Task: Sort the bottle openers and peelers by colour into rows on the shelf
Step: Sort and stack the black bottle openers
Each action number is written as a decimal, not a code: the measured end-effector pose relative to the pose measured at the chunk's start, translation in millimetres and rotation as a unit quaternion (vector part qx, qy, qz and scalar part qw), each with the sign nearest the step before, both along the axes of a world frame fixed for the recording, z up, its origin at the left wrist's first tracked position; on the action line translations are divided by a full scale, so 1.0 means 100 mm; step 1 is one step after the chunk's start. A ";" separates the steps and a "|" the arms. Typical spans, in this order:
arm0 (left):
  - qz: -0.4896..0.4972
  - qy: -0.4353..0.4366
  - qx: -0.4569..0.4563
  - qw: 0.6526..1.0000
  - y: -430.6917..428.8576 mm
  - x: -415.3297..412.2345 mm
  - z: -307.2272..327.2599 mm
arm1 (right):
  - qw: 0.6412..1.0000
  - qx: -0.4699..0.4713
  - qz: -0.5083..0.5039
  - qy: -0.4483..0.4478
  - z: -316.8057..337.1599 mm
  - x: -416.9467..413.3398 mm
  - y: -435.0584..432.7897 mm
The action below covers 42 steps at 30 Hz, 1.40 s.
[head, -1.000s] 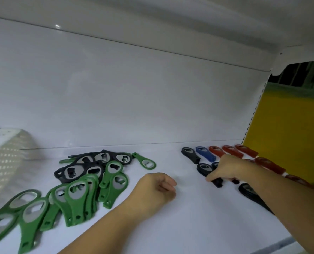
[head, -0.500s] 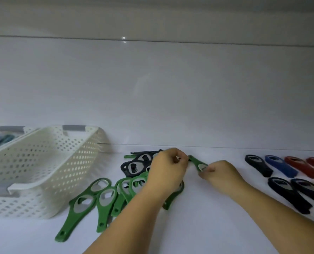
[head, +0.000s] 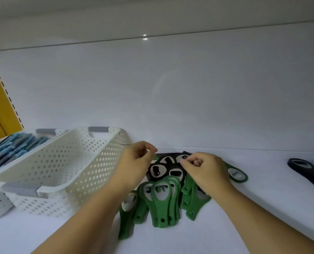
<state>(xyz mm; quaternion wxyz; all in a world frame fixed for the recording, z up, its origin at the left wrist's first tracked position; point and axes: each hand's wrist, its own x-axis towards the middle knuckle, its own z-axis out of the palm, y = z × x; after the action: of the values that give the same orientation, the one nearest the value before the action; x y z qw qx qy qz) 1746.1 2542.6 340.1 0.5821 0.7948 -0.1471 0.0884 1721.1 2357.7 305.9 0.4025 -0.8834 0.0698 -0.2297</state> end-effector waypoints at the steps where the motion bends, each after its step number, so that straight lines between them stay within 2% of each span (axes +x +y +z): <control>1: -0.005 -0.005 0.014 1.000 0.02 0.02 -0.06 | 1.000 -0.022 0.006 0.010 0.00 0.00 0.03; 4: -0.052 -0.014 0.058 0.997 0.04 0.02 -0.15 | 0.995 -0.088 0.008 0.047 0.02 0.01 0.05; 9: -0.084 -0.006 0.057 0.995 0.02 -0.06 -0.16 | 0.990 -0.127 -0.006 0.062 0.01 0.04 0.06; 17: -0.099 0.030 0.019 0.994 0.00 -0.12 -0.18 | 0.997 -0.061 -0.051 0.007 -0.01 0.04 -0.04; 22: -0.098 0.042 0.032 0.994 0.01 -0.11 -0.18 | 0.993 -0.091 -0.007 0.070 0.00 0.03 -0.05; 24: -0.093 0.042 0.037 0.994 0.01 -0.10 -0.18 | 0.995 -0.075 0.003 0.072 0.00 0.04 -0.06; 28: -0.079 0.053 0.010 0.995 0.01 -0.07 -0.19 | 0.998 0.052 -0.028 0.009 -0.05 0.10 -0.15; 31: -0.061 0.060 -0.041 0.996 0.01 -0.03 -0.20 | 0.983 0.155 -0.067 -0.066 -0.01 0.09 -0.22; 33: -0.063 0.077 -0.092 0.991 -0.01 -0.02 -0.18 | 0.978 0.166 -0.068 -0.103 0.04 0.04 -0.22; 36: -0.094 0.110 -0.148 0.978 -0.02 -0.04 -0.11 | 0.975 0.177 -0.008 -0.132 0.11 -0.07 -0.02; 39: -0.165 0.133 -0.124 0.969 0.01 -0.08 -0.08 | 0.974 0.171 0.067 -0.129 0.12 -0.17 0.26; 42: -0.222 0.136 -0.092 0.961 0.05 -0.11 -0.07 | 0.978 0.116 0.101 -0.141 0.07 -0.20 0.36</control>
<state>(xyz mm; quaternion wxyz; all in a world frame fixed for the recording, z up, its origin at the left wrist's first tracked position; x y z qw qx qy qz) 1734.8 2547.2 333.0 0.6724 0.6895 -0.2307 -0.1390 1701.0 2393.8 312.9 0.5293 -0.7919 -0.0508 -0.3001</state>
